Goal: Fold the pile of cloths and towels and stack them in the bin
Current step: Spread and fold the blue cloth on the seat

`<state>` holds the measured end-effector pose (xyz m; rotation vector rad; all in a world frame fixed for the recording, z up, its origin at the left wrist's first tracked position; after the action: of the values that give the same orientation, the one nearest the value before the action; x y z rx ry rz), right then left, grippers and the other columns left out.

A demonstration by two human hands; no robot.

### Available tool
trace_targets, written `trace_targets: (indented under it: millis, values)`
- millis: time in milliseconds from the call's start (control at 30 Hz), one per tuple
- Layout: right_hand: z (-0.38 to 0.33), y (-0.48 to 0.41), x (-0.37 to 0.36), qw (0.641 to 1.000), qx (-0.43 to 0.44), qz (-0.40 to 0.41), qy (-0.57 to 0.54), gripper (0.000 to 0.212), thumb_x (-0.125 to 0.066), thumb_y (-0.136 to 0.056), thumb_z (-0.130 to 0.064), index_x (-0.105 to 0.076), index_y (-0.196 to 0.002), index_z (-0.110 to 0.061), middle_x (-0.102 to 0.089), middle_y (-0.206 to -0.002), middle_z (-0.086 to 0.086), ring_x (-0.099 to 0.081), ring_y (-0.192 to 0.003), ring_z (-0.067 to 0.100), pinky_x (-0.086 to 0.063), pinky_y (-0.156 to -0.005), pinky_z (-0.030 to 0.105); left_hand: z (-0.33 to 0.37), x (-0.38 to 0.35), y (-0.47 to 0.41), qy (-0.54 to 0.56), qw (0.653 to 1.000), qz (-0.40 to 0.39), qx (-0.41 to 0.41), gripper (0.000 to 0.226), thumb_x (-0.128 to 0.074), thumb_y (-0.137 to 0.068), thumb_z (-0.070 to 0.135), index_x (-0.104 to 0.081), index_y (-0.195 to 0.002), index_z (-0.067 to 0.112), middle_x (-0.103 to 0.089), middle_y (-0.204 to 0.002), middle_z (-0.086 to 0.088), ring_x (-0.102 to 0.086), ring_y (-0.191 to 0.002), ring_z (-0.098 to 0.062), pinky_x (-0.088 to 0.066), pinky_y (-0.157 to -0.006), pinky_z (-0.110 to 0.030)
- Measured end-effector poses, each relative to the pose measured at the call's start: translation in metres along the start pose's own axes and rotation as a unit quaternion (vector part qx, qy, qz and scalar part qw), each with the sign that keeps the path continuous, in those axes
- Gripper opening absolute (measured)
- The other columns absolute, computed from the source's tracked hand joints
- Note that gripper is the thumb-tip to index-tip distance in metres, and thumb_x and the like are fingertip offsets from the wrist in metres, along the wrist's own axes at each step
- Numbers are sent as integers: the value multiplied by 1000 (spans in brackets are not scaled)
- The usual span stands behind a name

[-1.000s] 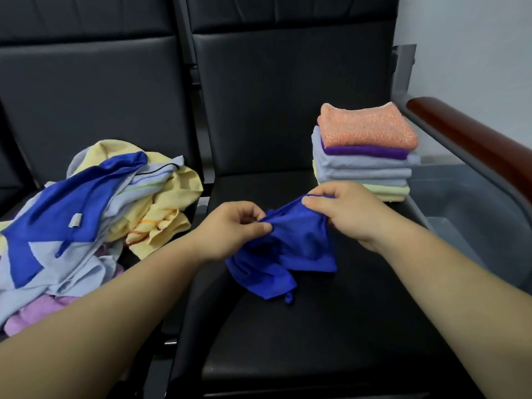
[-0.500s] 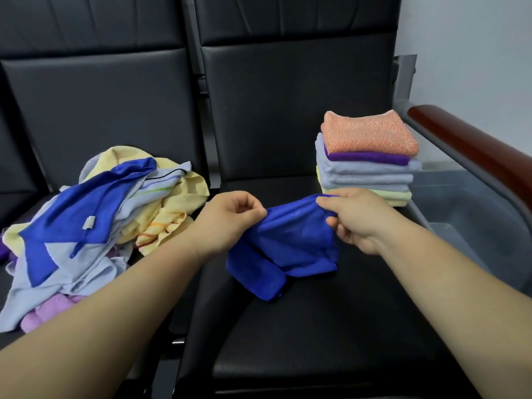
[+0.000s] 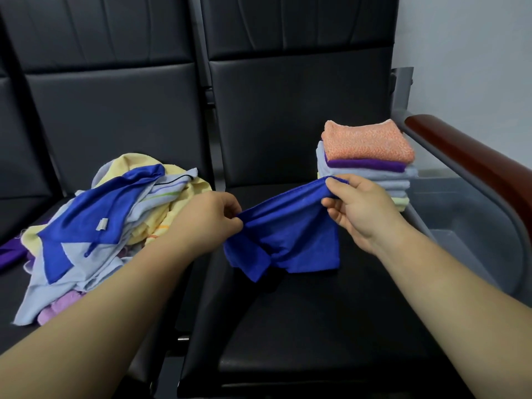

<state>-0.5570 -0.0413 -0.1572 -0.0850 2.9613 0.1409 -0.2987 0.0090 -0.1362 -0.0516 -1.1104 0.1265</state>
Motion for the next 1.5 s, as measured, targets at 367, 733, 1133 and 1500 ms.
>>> trace_targets:
  millis: [367,733,1133,1500]
  values:
    - [-6,18,8,998,1,24,-50,9,-64,-104,-22,-68,-97,-25,-69,-86,-4,-68,-74,7,-54,-69,25,0,11,11,65,991,91,-75,21,-67,-92,19,-80,-101,33,-69,-96,13,-63,-91,-4,-51,-83,-28]
    - [-4,20,16,999,15,46,-24,8,-64,-104,-24,-71,-100,-27,-72,-90,-3,-69,-78,9,-54,-70,26,22,25,24,256,960,97,-65,22,-55,-104,17,-69,-90,28,-63,-64,18,-55,-56,2,-41,-54,-17]
    - [7,14,26,996,17,82,23,10,-64,-104,-24,-72,-97,-25,-72,-95,-1,-67,-84,10,-54,-74,27,-19,17,24,-79,990,-114,-19,14,-71,-88,19,-74,-95,31,-69,-85,12,-63,-78,-3,-43,-62,-17]
    - [12,-1,16,996,-31,80,12,7,-62,-105,-25,-68,-100,-25,-72,-104,-3,-71,-97,13,-54,-82,30,-91,-2,6,346,891,-10,295,8,-65,-97,14,-64,-91,9,-56,-73,-11,-49,-52,-16,-34,-38,-20]
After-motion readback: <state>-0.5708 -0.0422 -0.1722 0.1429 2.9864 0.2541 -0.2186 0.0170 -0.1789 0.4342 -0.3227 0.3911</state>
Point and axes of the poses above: each hand's wrist, its own y-axis away from the middle knuckle, its own x-axis out of the back of the hand, z = x × y, the point moved 4 cm from there along -y, towards the middle knuckle
